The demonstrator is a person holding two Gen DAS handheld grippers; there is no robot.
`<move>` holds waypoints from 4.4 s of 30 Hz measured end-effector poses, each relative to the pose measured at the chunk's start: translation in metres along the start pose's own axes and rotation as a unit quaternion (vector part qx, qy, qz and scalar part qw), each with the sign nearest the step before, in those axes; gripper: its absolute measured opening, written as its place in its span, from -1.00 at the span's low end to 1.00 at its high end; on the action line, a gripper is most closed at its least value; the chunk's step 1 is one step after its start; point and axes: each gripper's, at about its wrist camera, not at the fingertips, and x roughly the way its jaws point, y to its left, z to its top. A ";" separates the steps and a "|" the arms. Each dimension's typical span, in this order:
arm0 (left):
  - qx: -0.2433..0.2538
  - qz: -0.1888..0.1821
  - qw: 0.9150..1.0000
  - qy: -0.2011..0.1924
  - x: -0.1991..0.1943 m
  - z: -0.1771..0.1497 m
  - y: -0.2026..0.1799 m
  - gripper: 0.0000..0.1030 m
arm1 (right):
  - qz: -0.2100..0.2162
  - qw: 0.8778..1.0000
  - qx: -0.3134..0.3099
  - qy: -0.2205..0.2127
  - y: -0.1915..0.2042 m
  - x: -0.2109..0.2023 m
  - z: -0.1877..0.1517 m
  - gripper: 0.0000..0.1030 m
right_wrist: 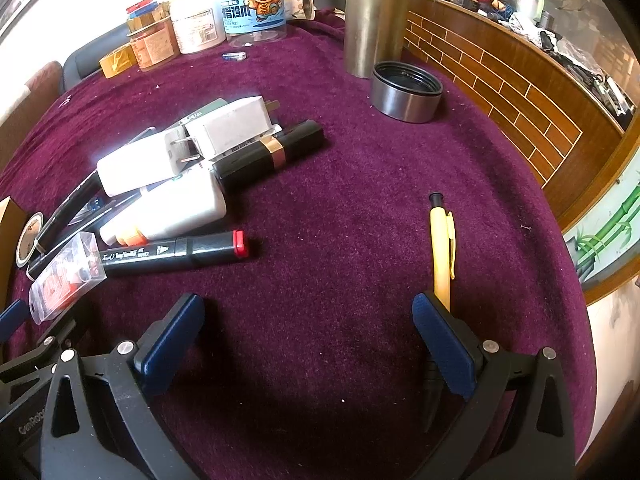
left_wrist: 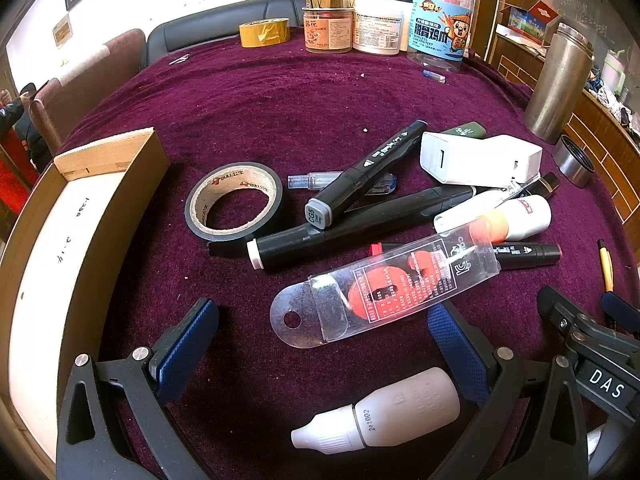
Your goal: Organize rigid objects
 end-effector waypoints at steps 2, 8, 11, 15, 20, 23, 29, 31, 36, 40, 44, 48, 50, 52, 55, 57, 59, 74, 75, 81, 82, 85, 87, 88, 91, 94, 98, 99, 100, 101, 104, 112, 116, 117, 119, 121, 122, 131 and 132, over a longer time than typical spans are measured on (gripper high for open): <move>0.000 0.000 1.000 0.000 0.000 0.000 0.000 0.98 | 0.000 1.000 0.000 0.000 0.000 0.000 0.000 1.00; 0.000 0.000 1.000 0.000 0.000 0.000 0.000 0.98 | 0.000 1.000 0.000 -0.001 0.000 0.000 0.000 1.00; -0.002 0.002 1.000 -0.001 0.000 0.000 0.000 0.98 | -0.001 1.000 0.001 -0.001 0.000 0.000 0.000 1.00; -0.003 0.003 1.000 -0.002 0.000 0.001 -0.001 0.98 | -0.001 1.000 0.002 -0.001 -0.001 0.000 0.000 1.00; 0.001 -0.003 1.000 0.000 0.000 0.001 0.000 0.97 | -0.002 1.000 0.001 -0.001 0.000 0.000 0.000 1.00; -0.006 -0.012 1.000 -0.003 -0.005 0.000 0.005 0.94 | 0.000 1.000 -0.002 0.002 -0.001 0.000 0.001 1.00; -0.020 -0.036 0.996 -0.083 -0.059 -0.013 0.019 0.91 | -0.045 0.997 -0.032 -0.056 0.007 -0.042 -0.007 1.00; -0.005 -0.031 0.991 -0.133 -0.088 -0.021 0.020 0.91 | -0.067 0.992 -0.046 -0.100 0.010 -0.069 -0.012 1.00; -0.030 -0.033 0.970 -0.240 -0.163 -0.035 0.052 0.92 | -0.074 0.959 -0.040 -0.271 0.012 -0.153 -0.033 1.00; -0.075 -0.033 0.936 -0.343 -0.208 -0.056 0.100 0.98 | 0.026 0.941 -0.031 -0.335 0.010 -0.174 -0.041 1.00; -0.075 -0.012 0.958 -0.277 -0.185 -0.045 0.126 0.98 | 0.074 0.962 -0.008 -0.263 0.016 -0.136 -0.008 1.00; -0.061 -0.018 0.974 -0.217 -0.152 -0.040 0.124 0.98 | 0.081 0.971 0.012 -0.226 0.013 -0.090 0.008 1.00; -0.032 -0.018 0.978 -0.204 -0.144 -0.046 0.109 0.98 | 0.081 0.973 0.026 -0.215 0.004 -0.072 0.004 1.00; 0.004 -0.030 0.982 -0.188 -0.137 -0.048 0.088 0.98 | 0.094 0.972 0.051 -0.207 -0.011 -0.057 -0.001 1.00; 0.062 -0.050 0.982 -0.171 -0.125 -0.048 0.055 0.98 | 0.122 0.968 0.087 -0.200 -0.030 -0.058 -0.008 1.00; 0.105 -0.051 0.979 -0.167 -0.115 -0.049 0.034 0.98 | 0.121 0.967 0.092 -0.206 -0.033 -0.062 -0.010 1.00; 0.152 -0.041 0.974 -0.162 -0.102 -0.049 0.015 0.93 | 0.130 0.968 0.080 -0.201 -0.027 -0.060 -0.009 1.00; 0.221 -0.122 0.967 -0.029 -0.064 -0.041 -0.017 -0.58 | 0.117 0.969 0.058 -0.209 -0.018 -0.060 -0.009 1.00; 0.212 -0.128 0.968 -0.025 -0.065 -0.041 -0.015 -0.57 | 0.119 0.968 0.062 -0.213 -0.020 -0.062 -0.009 1.00; 0.138 -0.170 0.974 -0.057 -0.105 -0.050 0.015 -0.57 | 0.134 0.963 0.073 -0.222 -0.061 -0.091 -0.008 1.00; 0.132 -0.177 0.973 -0.070 -0.121 -0.055 0.023 -0.57 | 0.125 0.967 0.064 -0.212 -0.068 -0.093 -0.006 1.00; 0.117 -0.198 0.967 -0.107 -0.158 -0.065 0.042 -0.57 | 0.085 0.980 0.029 -0.179 -0.078 -0.092 -0.004 0.95; 0.109 -0.204 0.965 -0.127 -0.169 -0.066 0.049 -0.57 | 0.068 0.988 0.005 -0.141 -0.074 -0.082 -0.004 0.83; 0.106 -0.206 0.964 -0.134 -0.174 -0.067 0.053 -0.57 | 0.066 0.991 -0.004 -0.118 -0.070 -0.074 -0.003 0.71; 0.095 -0.207 0.964 -0.135 -0.175 -0.068 0.062 -0.57 | 0.043 0.996 -0.009 -0.073 -0.062 -0.050 -0.001 0.31; 0.084 -0.197 0.968 -0.131 -0.171 -0.067 0.073 -0.57 | 0.006 1.000 0.003 -0.016 -0.061 -0.019 -0.003 0.07; 0.062 -0.187 0.972 -0.132 -0.173 -0.073 0.093 -0.57 | -0.015 1.000 0.012 -0.016 -0.068 -0.018 -0.004 -0.57; 0.057 -0.184 0.972 -0.132 -0.172 -0.074 0.096 -0.57 | -0.015 1.000 0.014 -0.018 -0.071 -0.020 -0.005 -0.83; 0.049 -0.183 0.973 -0.133 -0.173 -0.075 0.101 -0.57 | -0.004 1.000 0.019 -0.016 -0.076 -0.022 -0.006 -0.87; 0.043 -0.184 0.973 -0.134 -0.174 -0.077 0.106 -0.57 | 0.013 0.999 0.028 -0.012 -0.082 -0.023 -0.007 -0.88; 0.031 -0.180 0.973 -0.139 -0.174 -0.078 0.117 -0.57 | 0.040 0.998 0.044 -0.025 -0.091 -0.037 -0.013 -0.88; -0.005 -0.159 0.976 -0.146 -0.172 -0.062 0.157 -0.57 | 0.196 0.978 0.045 -0.061 -0.054 -0.100 -0.017 -0.88; -0.020 -0.137 0.981 -0.137 -0.158 -0.042 0.179 -0.57 | 0.299 0.953 0.016 -0.034 0.015 -0.110 -0.003 -0.88; -0.021 -0.125 0.983 -0.133 -0.151 -0.034 0.184 -0.57 | 0.321 0.947 0.010 -0.022 0.034 -0.108 -0.001 -0.88; -0.024 -0.115 0.985 -0.122 -0.137 -0.019 0.194 -0.57 | 0.360 0.933 -0.005 0.008 0.081 -0.099 0.002 -0.88; -0.041 -0.122 0.986 -0.103 -0.119 -0.004 0.205 -0.57 | 0.380 0.924 -0.019 0.031 0.125 -0.089 0.006 -0.88; -0.050 -0.129 0.986 -0.093 -0.110 0.002 0.212 -0.57 | 0.387 0.921 -0.025 0.042 0.149 -0.083 0.007 -0.88; -0.135 -0.159 0.978 -0.026 -0.028 0.034 0.251 -0.57 | 0.342 0.934 -0.064 0.085 0.265 -0.042 0.011 -0.87; -0.143 -0.161 0.976 -0.022 -0.019 0.035 0.254 -0.57 | 0.333 0.937 -0.064 0.085 0.268 -0.039 0.011 -0.86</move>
